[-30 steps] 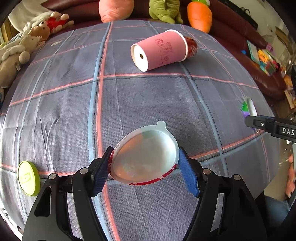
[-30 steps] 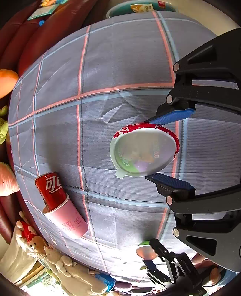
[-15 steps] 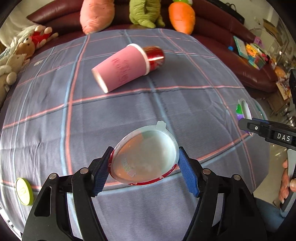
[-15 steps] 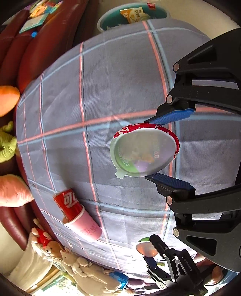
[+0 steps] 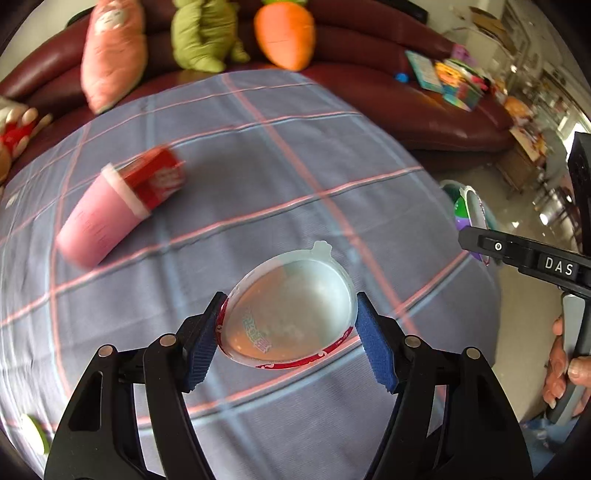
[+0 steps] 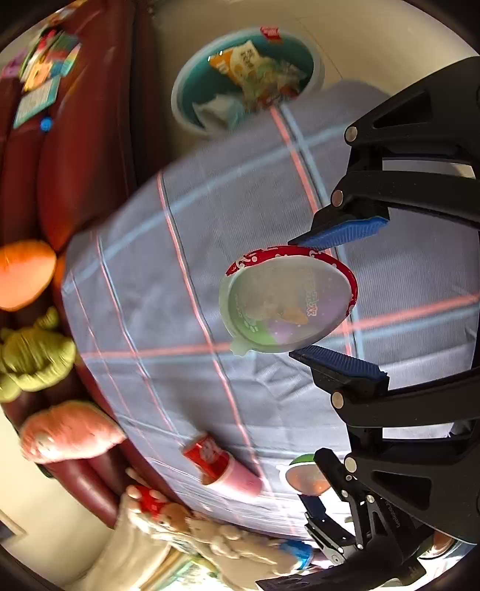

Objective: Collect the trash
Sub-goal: 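Carry both clear lids over the teal bin with both tools, then open both tools to drop the lids into the bin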

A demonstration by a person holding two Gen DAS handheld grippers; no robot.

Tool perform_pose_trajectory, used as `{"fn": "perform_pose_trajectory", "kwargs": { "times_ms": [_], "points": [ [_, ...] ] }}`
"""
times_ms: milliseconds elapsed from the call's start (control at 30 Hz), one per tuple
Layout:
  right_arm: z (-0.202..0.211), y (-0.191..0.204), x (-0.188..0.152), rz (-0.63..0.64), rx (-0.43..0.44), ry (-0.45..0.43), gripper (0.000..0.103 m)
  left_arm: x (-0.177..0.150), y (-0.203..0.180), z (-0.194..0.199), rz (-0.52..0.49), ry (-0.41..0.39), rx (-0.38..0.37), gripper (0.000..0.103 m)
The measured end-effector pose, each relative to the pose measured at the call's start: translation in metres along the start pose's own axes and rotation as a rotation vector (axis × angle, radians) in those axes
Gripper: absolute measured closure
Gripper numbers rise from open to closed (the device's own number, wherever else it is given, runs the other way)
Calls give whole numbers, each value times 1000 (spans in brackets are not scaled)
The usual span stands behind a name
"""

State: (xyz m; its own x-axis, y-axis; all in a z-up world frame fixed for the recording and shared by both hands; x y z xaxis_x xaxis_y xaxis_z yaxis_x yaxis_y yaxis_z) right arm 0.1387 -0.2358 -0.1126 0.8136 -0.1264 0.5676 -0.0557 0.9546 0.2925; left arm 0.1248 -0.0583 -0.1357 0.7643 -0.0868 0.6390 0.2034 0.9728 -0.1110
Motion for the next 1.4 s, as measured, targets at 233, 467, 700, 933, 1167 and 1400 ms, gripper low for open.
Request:
{"fn": "perform_pose_trajectory", "kwargs": {
  "times_ms": [233,467,700,933,1167,1400],
  "points": [
    [27,-73,21,-105,-54,-80,53,28,-70,-22,-95,4,-67,33],
    [53,-167,32,-234,-127,-144,53,52,-147,-51,-194,24,-138,33],
    [62,-233,36,-321,-158,-162,53,66,-216,-80,-276,53,-176,33],
    [57,-265,41,-351,-156,-146,53,72,-264,-114,-312,96,-205,33],
    [51,-285,42,-368,-166,-115,53,69,-296,-145,-330,148,-230,33],
    [49,-300,48,-382,-188,-102,53,67,-322,-174,-348,189,-250,33]
  ]
}}
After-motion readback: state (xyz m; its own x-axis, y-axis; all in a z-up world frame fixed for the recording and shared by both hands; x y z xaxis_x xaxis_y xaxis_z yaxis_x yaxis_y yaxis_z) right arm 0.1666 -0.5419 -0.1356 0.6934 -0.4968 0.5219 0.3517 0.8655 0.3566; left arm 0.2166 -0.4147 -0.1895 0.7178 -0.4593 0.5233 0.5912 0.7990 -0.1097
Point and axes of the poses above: each gripper's, at about its wrist camera, not at the fingertips, and z roughly against the way its jaws point, y to its left, x to its top, the point moved 9 cm from there along -z, roughly the way its jaws point, and after that the axes turned 9 degrees about -y, right-handed, at the moved point
